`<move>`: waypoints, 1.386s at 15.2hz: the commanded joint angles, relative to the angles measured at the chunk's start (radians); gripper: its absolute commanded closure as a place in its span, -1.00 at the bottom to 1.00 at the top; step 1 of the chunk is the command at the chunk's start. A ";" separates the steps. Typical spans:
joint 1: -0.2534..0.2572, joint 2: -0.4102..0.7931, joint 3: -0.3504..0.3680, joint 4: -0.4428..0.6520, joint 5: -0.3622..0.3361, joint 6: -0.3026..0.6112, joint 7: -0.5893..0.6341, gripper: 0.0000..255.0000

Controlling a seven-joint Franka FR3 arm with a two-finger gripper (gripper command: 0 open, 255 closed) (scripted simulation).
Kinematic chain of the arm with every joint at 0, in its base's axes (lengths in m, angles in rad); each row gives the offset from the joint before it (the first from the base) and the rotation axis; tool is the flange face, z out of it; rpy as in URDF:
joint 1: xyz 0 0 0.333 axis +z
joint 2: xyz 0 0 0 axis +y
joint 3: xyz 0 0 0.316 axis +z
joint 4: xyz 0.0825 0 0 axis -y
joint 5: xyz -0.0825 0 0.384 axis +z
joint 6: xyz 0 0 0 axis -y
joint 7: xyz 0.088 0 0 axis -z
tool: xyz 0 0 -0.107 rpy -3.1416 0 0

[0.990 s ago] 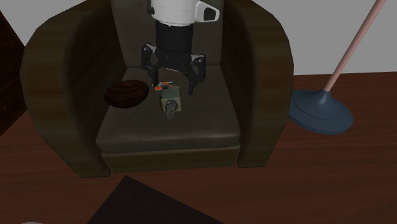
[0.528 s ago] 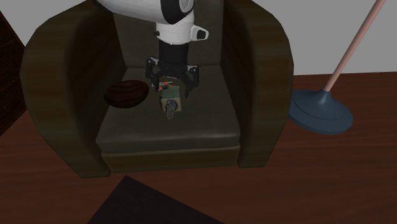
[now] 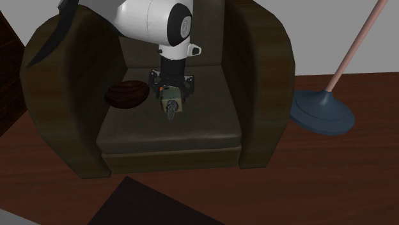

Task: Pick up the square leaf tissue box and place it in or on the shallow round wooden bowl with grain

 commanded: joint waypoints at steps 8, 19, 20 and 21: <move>0.007 0.040 0.007 -0.052 0.004 0.092 -0.003 -1.00; 0.007 0.039 0.007 -0.052 0.004 0.092 -0.003 1.00; 0.007 0.039 0.007 -0.052 0.004 0.091 -0.003 1.00; 0.007 0.039 0.007 -0.052 0.004 0.091 -0.003 1.00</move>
